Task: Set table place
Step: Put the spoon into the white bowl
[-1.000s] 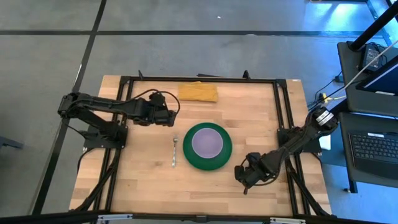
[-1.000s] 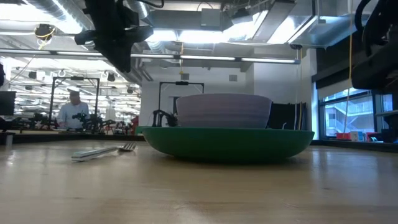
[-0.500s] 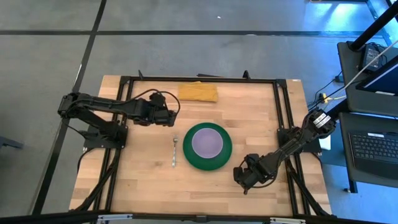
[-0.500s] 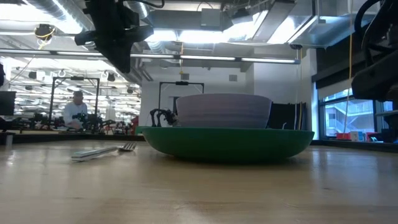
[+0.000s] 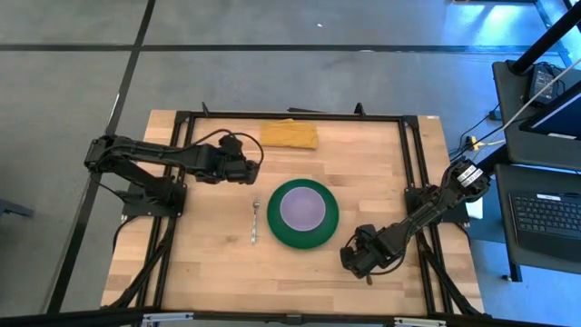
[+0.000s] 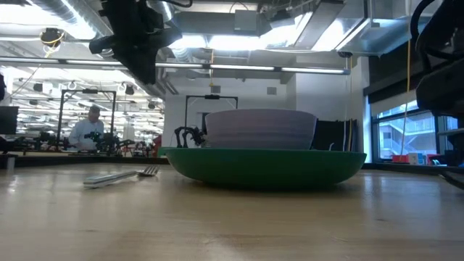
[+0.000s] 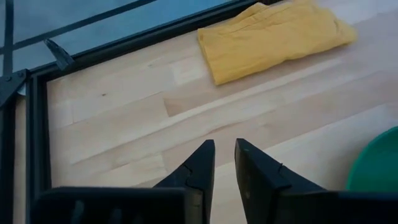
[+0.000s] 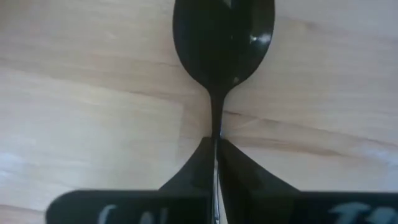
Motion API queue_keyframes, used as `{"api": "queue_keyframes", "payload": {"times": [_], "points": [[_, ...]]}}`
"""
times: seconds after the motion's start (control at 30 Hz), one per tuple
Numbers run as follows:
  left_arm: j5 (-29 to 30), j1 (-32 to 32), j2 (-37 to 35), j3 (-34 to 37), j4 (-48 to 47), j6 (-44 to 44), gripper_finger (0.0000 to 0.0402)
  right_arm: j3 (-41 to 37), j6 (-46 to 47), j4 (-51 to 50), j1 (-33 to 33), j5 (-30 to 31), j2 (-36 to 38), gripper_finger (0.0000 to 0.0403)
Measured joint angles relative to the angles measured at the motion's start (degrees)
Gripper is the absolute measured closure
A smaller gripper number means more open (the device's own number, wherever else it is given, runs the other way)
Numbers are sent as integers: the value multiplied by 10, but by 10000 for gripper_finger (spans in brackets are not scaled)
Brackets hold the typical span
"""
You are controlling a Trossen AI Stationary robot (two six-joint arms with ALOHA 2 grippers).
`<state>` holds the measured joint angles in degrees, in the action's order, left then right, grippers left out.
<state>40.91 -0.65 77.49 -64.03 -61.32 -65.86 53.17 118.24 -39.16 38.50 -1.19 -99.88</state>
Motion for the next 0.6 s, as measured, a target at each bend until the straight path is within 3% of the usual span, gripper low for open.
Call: {"api": "queue_keyframes", "payload": {"times": [0.23, 0.6], "points": [[0, 0, 0, 0, 31, -1, 340, -4, -20, -5, 0, 23, 24, 397], [-1, 0, 0, 0, 73, -1, 363, -3, -46, -99, -2, 75, 137, 397]]}}
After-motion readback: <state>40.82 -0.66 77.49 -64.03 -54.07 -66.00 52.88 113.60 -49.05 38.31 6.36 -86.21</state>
